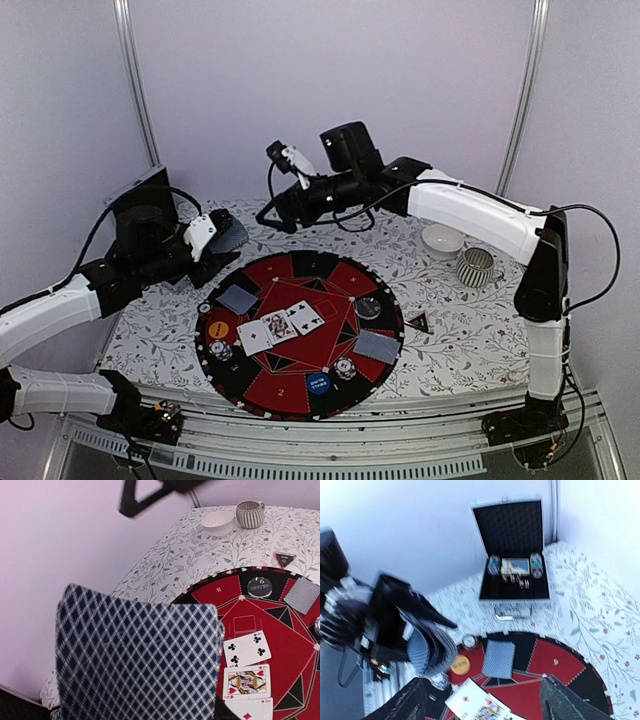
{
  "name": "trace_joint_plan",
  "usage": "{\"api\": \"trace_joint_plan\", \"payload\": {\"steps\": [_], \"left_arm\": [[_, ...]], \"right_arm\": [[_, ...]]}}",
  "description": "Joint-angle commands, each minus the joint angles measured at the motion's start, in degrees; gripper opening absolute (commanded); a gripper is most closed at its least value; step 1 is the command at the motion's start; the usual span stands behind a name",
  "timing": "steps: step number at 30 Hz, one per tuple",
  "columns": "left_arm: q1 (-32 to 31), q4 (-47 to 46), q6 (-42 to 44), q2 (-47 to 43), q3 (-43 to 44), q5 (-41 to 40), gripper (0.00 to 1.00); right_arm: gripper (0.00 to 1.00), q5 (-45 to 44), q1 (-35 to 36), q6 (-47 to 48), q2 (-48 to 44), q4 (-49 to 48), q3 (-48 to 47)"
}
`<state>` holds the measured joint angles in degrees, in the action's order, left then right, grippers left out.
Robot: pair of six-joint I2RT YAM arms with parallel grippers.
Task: Distribute texas hold em gaming equipment
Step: Pick up the poker card from the face-down deck piles.
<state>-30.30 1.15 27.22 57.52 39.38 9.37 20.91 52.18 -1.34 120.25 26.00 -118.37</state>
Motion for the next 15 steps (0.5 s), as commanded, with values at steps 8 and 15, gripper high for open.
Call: {"api": "trace_joint_plan", "payload": {"steps": [8, 15], "left_arm": [[-2.78, -0.58, 2.82, -1.66, -1.14, 4.24, 0.42], [-2.92, -0.54, 2.84, -1.7, -1.14, 4.76, 0.42]], "right_arm": [[0.94, 10.31, 1.13, -3.86, -0.32, -6.62, 2.17], [0.95, 12.4, 2.0, -3.57, 4.04, -5.39, -2.13]]}}
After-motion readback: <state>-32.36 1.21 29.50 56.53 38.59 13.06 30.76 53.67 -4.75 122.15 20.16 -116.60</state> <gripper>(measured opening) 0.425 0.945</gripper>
